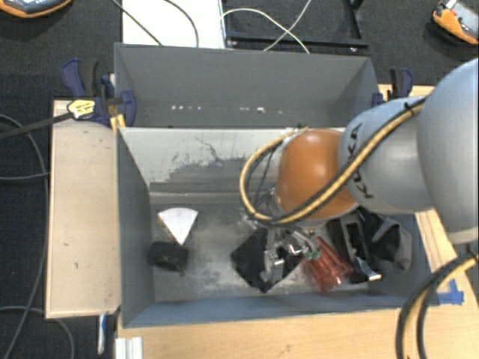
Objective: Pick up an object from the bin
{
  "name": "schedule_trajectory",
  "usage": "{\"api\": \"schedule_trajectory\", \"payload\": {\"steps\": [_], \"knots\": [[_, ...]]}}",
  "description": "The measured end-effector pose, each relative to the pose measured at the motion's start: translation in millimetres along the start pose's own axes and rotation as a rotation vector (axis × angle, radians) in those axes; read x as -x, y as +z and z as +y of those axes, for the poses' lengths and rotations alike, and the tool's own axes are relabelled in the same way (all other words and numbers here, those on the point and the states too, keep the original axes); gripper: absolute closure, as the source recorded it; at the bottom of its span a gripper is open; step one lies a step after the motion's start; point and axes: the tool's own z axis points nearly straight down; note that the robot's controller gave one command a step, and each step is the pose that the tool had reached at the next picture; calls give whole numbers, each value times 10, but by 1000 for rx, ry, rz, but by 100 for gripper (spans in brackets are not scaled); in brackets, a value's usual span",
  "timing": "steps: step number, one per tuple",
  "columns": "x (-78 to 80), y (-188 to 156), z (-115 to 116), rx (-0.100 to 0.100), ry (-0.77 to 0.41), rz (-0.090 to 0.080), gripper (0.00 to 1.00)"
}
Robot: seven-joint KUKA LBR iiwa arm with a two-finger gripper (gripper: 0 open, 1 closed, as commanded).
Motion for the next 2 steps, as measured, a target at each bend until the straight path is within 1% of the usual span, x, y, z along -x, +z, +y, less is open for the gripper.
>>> {"api": "schedule_trajectory", "payload": {"steps": [1, 2], "knots": [[-9, -609, 46, -2, -123, -8, 0], [5, -5, -2, 1, 1, -2, 0]]}}
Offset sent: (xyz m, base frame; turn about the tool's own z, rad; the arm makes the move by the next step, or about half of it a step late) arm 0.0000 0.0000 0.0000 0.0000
